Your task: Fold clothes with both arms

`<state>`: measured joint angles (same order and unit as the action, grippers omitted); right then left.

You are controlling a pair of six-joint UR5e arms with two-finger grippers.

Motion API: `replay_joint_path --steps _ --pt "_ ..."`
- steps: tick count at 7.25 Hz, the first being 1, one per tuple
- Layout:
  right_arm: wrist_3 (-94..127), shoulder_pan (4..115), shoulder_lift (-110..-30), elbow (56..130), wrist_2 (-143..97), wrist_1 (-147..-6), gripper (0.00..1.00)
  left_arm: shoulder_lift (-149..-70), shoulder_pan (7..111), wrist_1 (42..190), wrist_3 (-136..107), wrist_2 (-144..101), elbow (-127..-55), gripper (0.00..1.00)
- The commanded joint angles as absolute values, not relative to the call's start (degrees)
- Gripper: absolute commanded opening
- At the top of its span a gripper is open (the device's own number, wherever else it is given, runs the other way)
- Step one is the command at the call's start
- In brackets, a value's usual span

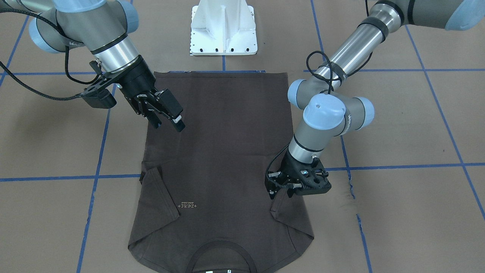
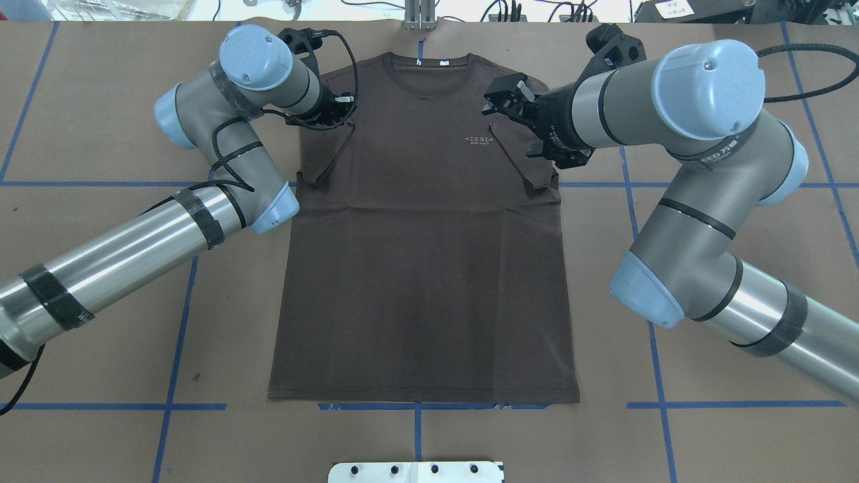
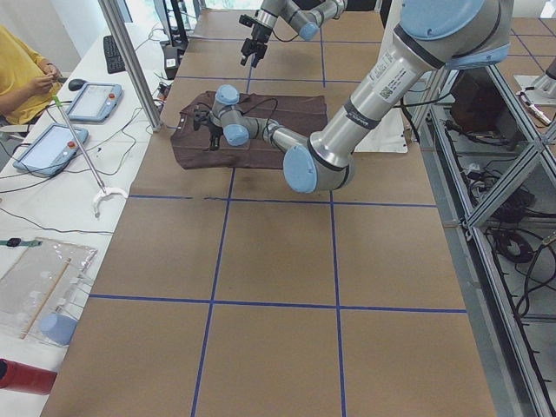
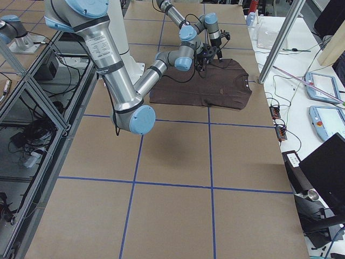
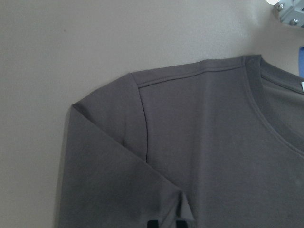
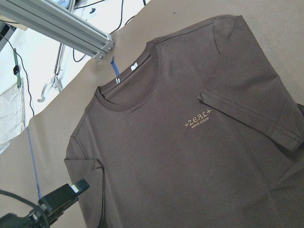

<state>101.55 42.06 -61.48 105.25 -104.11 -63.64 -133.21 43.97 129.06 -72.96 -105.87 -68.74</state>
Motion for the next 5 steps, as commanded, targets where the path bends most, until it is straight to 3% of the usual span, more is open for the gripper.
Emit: replay_joint_path --steps 1,5 --pt "101.69 40.87 -61.70 105.38 -104.67 -63.90 1.00 -123.09 41.59 128.58 -77.04 -106.35 -84.83 0.84" --pt "107.11 37.81 -76.33 113.02 -109.68 -63.63 1.00 -111.29 36.49 125.70 -84.51 -111.98 -99.64 0.83"
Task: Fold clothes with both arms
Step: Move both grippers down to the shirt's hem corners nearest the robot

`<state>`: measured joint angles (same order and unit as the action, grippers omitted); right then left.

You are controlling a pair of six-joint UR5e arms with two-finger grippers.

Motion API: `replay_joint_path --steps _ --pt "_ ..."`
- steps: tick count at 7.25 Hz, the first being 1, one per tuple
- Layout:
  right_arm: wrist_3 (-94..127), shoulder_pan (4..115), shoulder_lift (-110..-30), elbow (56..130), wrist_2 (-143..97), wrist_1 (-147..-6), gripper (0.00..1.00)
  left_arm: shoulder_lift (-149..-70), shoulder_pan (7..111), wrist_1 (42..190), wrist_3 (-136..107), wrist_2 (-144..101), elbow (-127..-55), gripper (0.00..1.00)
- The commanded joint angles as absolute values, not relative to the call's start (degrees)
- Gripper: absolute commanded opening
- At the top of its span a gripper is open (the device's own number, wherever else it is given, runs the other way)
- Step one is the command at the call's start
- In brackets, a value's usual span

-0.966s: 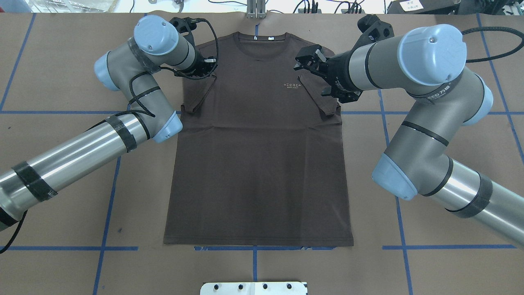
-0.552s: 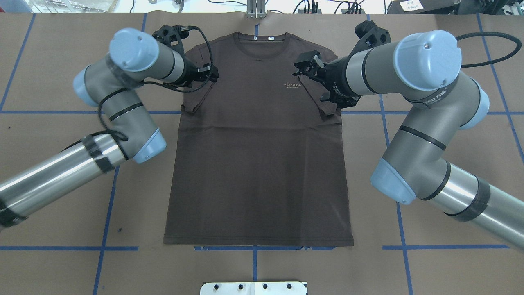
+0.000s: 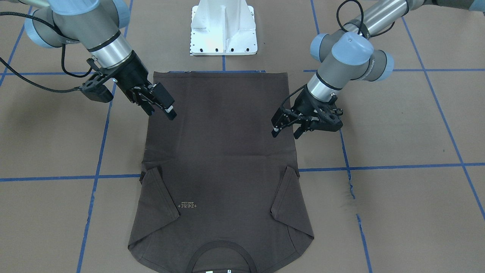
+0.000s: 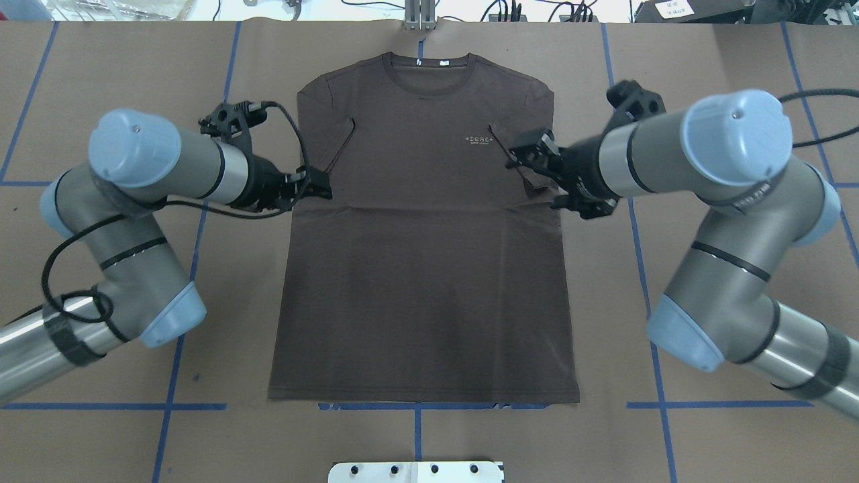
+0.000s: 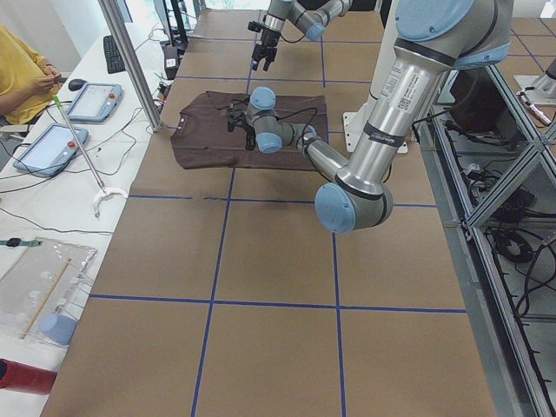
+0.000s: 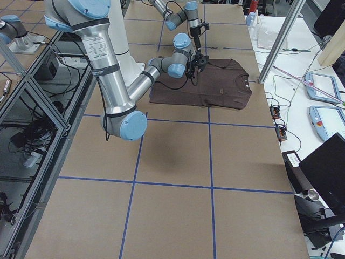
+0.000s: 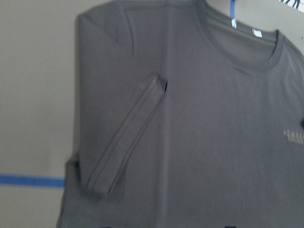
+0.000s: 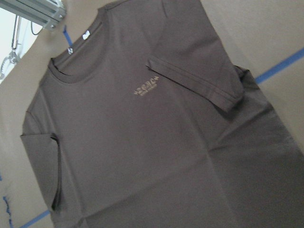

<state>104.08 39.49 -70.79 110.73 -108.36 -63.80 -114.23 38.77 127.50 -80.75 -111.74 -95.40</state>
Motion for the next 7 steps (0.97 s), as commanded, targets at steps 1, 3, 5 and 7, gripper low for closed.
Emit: replay_joint_path --steps 1,3,5,7 --pt "107.49 33.27 -80.99 114.94 -109.08 -63.72 1.00 -108.22 34.91 124.73 -85.68 -111.80 -102.71 0.84" --pt "108.45 20.02 -91.19 120.04 -98.86 -65.03 0.99 -104.17 33.84 123.93 -88.68 -111.97 -108.17 0.85" --pt "117.30 7.53 -87.84 121.45 -86.19 -80.33 0.82 -104.15 33.31 123.22 -88.77 -111.80 -108.19 0.87" --pt "122.92 2.65 -85.87 121.82 -82.99 -84.20 0.73 -104.15 32.70 123.13 -88.77 -111.80 -107.93 0.88"
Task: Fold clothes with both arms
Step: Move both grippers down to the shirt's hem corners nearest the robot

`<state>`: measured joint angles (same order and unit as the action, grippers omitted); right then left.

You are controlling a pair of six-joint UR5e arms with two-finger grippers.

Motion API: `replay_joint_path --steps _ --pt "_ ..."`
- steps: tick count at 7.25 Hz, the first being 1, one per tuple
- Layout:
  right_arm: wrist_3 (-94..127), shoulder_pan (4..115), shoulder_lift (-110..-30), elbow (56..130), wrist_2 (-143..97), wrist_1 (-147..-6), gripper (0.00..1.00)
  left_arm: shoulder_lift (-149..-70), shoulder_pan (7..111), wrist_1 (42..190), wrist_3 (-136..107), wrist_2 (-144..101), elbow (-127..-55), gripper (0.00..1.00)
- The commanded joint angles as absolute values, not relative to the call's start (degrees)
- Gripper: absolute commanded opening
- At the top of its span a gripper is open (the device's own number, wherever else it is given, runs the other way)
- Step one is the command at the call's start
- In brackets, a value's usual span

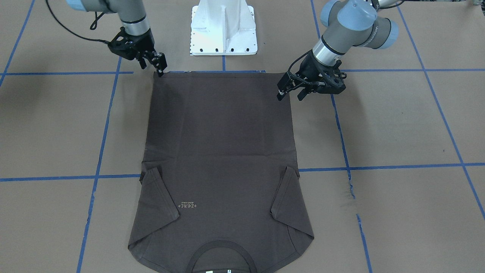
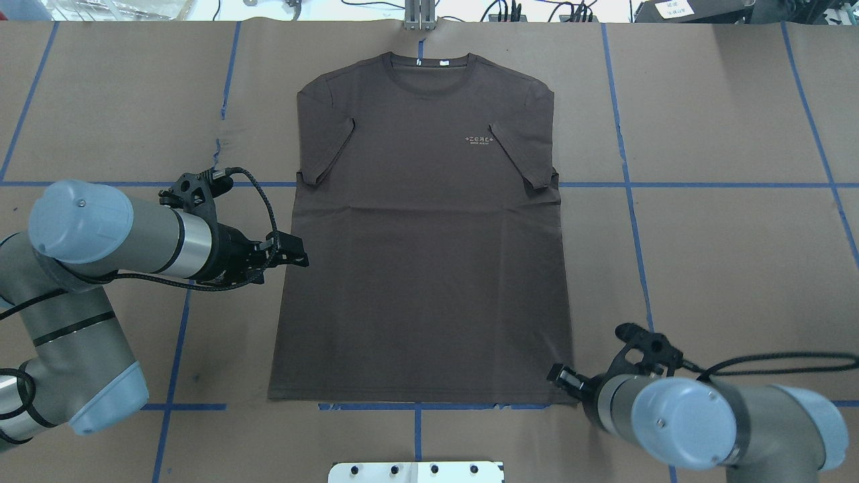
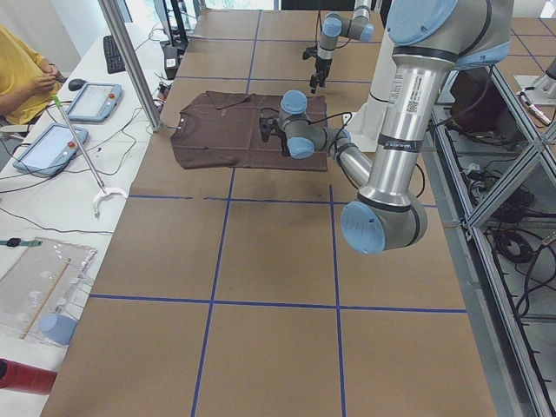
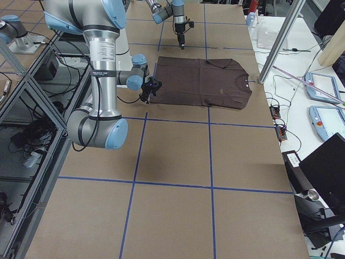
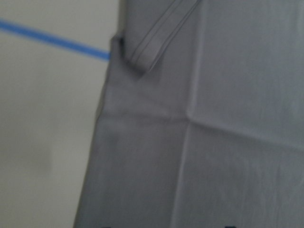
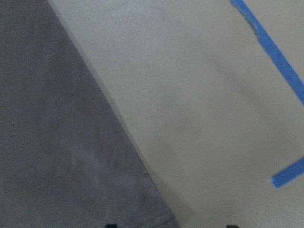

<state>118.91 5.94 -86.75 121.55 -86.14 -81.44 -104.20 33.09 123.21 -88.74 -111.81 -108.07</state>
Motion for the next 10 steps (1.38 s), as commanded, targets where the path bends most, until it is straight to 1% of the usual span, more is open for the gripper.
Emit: replay_joint_path --steps 1,4,6,10 --pt "123.05 2.64 -85.17 121.56 -82.79 -84.29 0.72 -104.06 32.52 123.13 -88.77 -111.71 -107.84 0.88" --pt "122.61 8.77 -85.08 121.29 -82.88 -84.46 0.65 -104.15 30.85 123.13 -88.77 -108.56 -107.49 0.90" --pt "122.26 8.88 -83.86 120.06 -83.23 -84.46 0.65 -104.41 30.76 123.13 -88.86 -108.37 -107.49 0.91" --pt "122.87 7.48 -84.03 119.10 -83.32 -84.46 0.65 -104.24 30.41 123.13 -90.25 -107.23 -108.02 0.92"
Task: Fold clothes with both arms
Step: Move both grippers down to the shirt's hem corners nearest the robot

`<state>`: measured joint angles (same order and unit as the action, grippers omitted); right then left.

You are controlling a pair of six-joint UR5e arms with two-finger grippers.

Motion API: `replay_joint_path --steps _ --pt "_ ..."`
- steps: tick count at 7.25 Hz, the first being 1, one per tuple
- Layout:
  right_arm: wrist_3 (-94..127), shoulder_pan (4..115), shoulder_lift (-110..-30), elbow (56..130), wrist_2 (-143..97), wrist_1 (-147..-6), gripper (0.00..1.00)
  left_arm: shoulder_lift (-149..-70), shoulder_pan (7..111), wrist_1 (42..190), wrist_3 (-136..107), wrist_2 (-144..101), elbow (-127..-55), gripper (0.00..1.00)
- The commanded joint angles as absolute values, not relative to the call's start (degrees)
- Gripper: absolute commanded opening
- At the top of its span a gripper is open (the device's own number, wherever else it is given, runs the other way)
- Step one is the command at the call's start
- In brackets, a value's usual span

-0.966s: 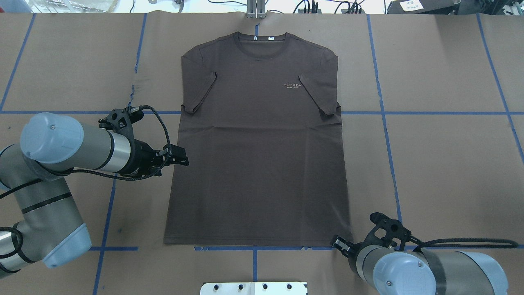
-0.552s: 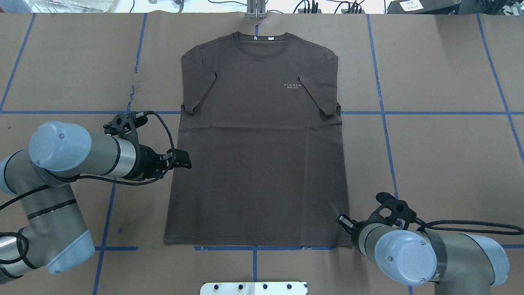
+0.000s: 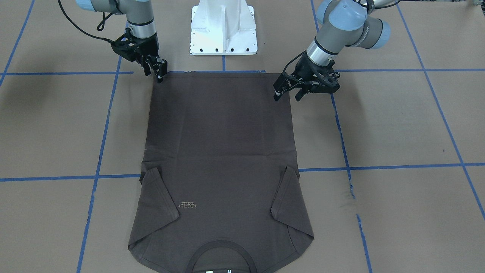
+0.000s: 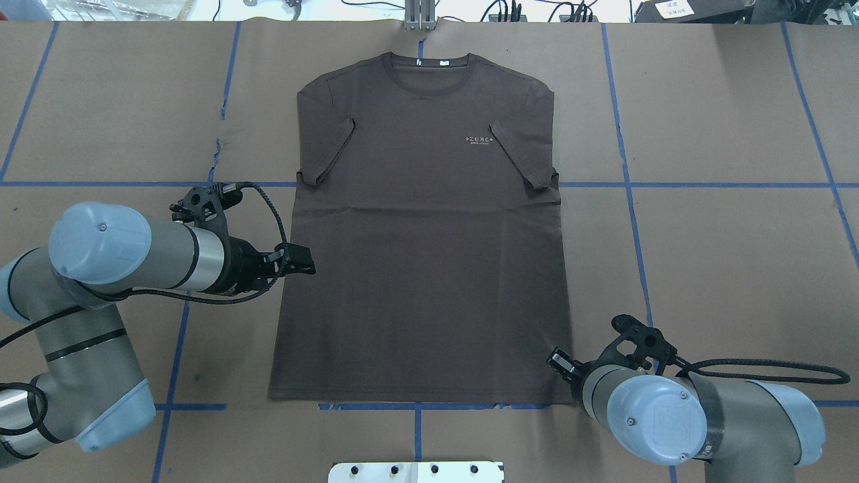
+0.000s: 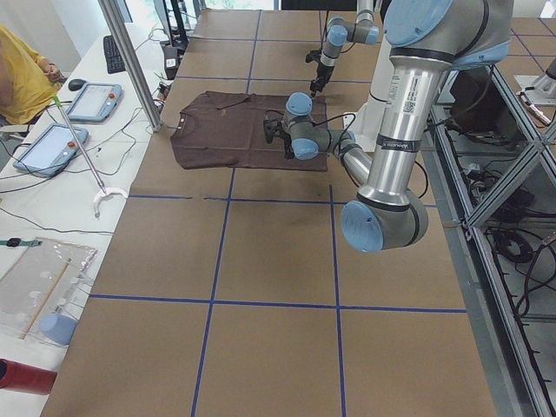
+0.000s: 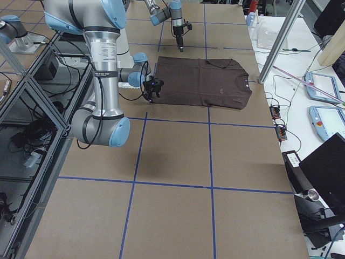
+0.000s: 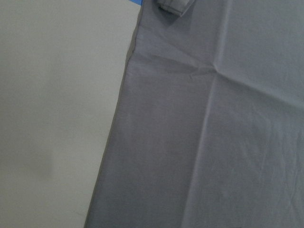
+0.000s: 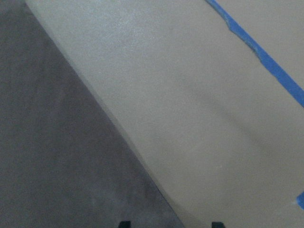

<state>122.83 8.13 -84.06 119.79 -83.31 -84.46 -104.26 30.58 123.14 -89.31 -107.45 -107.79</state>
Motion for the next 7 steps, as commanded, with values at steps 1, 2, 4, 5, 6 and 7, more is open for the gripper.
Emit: replay_joint_path --steps 1,2,4,5,6,7 --pt "122.87 6.69 -83.94 119.00 -83.32 -85.25 0.65 -104.24 30.41 123.13 -90.26 -107.23 -108.10 0.92" --pt "122.87 6.59 -83.94 119.26 -83.41 -85.60 0.63 -104.15 30.41 123.13 -90.26 -107.23 -108.11 0.92" --pt "122.96 5.72 -83.94 119.27 -83.41 -85.61 0.56 -104.15 30.32 123.13 -90.26 -107.23 -108.11 0.92" --pt "122.96 5.63 -83.85 119.18 -83.41 -85.69 0.36 -104.15 30.24 123.13 -90.26 -107.23 -108.02 0.92" --pt "122.87 5.63 -83.85 119.27 -83.50 -85.61 0.06 -104.15 30.15 123.13 -90.35 -107.14 -108.02 0.92" --pt "122.96 5.54 -83.85 119.44 -84.02 -85.61 0.00 -104.15 30.15 123.13 -90.35 -107.14 -107.84 0.92"
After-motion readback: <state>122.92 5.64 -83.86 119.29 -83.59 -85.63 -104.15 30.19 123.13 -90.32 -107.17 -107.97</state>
